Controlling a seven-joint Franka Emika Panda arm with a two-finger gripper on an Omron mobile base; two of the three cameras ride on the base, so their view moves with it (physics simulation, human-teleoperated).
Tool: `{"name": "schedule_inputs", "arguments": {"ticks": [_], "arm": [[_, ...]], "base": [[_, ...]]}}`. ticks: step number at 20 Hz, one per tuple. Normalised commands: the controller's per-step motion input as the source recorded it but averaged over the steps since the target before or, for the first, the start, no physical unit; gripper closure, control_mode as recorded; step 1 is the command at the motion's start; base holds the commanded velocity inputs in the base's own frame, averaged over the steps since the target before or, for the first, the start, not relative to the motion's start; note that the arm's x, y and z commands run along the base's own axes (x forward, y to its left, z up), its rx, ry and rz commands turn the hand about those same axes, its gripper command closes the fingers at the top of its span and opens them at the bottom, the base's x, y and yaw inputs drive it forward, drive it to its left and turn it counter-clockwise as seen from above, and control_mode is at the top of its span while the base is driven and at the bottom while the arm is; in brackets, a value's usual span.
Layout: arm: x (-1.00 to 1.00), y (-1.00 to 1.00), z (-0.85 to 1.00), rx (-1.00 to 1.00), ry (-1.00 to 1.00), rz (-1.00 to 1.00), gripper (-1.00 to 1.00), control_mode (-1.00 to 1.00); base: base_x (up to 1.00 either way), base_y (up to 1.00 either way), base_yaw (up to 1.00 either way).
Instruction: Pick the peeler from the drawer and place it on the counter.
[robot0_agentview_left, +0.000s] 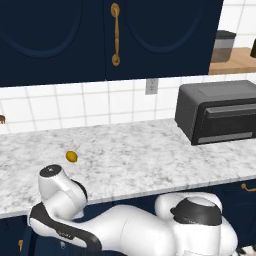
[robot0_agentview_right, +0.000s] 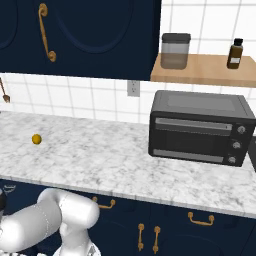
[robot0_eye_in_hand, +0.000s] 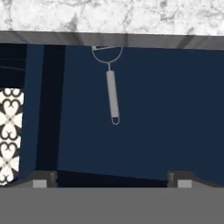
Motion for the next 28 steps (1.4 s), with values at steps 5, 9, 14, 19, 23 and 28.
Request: {"name": "schedule_inputs", "arguments": {"ticks": [5, 9, 14, 19, 23, 28], "arm": [[0.11, 0.00, -0.62, -0.11, 0.00, 0.00, -1.00, -1.00], [0.02, 0.01, -0.57, -0.03, -0.02, 0.00, -1.00, -1.00], [0.06, 0.10, -0.50, -0.01, -0.01, 0.00, -1.00, -1.00], [0.17, 0.15, -0.49, -0.01, 0.00, 0.00, -1.00, -1.00], [0.06, 0.10, -0.37, -0.03, 0.00, 0.00, -1.00, -1.00], [0.02, 0.04, -0.37, -0.04, 0.00, 0.00, -1.00, -1.00]], "base": [[0.00, 0.00, 0.00], [0.00, 0.00, 0.00], [0.00, 0.00, 0.00], [0.00, 0.00, 0.00], [0.00, 0.00, 0.00], [0.00, 0.00, 0.00]]}}
